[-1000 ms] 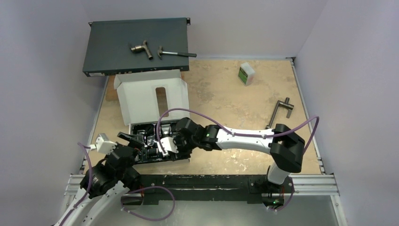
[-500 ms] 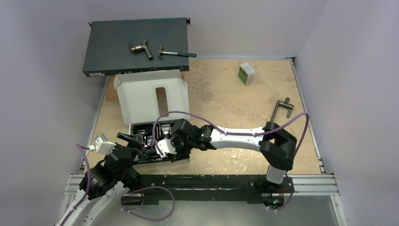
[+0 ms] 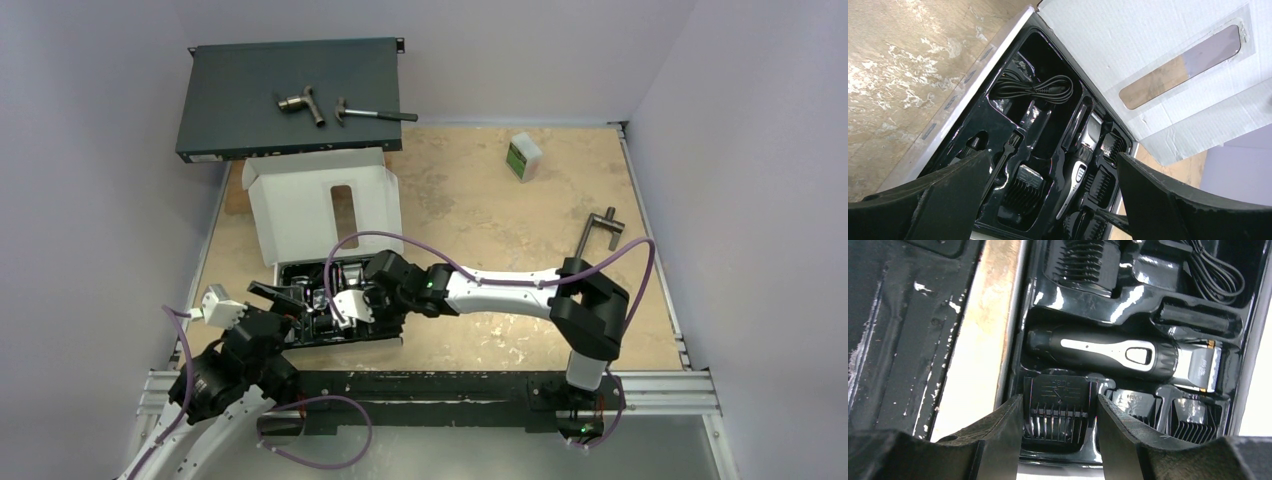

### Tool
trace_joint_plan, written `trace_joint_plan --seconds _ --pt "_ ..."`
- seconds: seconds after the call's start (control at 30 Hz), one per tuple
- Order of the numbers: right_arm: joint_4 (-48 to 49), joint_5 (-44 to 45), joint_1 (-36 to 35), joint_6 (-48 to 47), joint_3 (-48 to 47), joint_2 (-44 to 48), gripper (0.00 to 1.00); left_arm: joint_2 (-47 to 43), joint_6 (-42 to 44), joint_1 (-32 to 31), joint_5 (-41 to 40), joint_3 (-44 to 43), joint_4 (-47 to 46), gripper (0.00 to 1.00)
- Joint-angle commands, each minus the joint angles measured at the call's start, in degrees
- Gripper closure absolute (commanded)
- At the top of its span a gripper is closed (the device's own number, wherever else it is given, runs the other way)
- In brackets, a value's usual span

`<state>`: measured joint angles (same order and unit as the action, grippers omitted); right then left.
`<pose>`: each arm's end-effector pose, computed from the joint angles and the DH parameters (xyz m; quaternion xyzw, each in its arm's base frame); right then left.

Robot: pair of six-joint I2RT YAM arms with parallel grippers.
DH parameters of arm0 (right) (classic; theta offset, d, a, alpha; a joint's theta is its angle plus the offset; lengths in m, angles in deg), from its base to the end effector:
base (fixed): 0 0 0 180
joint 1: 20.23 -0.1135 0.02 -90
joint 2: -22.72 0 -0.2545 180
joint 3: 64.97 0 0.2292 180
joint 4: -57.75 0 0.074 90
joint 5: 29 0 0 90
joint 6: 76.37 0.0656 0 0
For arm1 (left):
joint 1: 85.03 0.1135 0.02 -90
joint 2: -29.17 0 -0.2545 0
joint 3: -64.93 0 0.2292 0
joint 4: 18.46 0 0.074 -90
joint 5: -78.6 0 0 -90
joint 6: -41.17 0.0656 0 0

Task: Sort the hair-cutting tools
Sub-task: Place the haircut tool in the storage box.

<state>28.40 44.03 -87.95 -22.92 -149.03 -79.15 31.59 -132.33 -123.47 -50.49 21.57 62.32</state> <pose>0.1277 0.3622 0.1922 -0.7600 0.5226 0.2294 0.3110 0.0530 0.0108 0.1944 -0.4580 0.7340 -0.2022 0.4588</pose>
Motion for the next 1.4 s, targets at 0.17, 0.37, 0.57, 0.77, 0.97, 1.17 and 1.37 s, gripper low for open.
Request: trace_joint_plan --seconds 0.17,0.37,0.57,0.77,0.97,1.17,1.37 --pt "0.6 2.3 0.5 4.6 -1.3 0.8 1.0 0.7 -0.3 -0.2 1.8 0.1 6.8 0.02" --pt "0.5 3.1 0.5 6.1 -1.1 0.1 1.0 1.0 -0.3 -0.2 2.0 0.2 6.6 0.02" --pt "1.1 3.6 0.7 7.7 -0.3 0.2 1.0 1.1 -0.2 -0.2 2.0 0.2 6.4 0.02" --pt "2.0 4.1 0.7 7.9 1.0 0.8 1.0 1.2 -0.1 -0.3 2.1 0.3 6.3 0.02" --pt "3.0 4.9 1.1 8.1 2.6 1.3 1.0 1.2 0.0 -0.2 2.0 0.4 6.3 0.02" --pt "2.9 4.8 1.4 8.1 2.6 1.2 0.95 1.2 0.0 -0.2 2.0 0.4 6.2 0.02" --pt "2.4 5.0 1.3 7.9 2.0 1.5 0.74 1.1 0.0 -0.2 2.1 0.4 6.2 0.02"
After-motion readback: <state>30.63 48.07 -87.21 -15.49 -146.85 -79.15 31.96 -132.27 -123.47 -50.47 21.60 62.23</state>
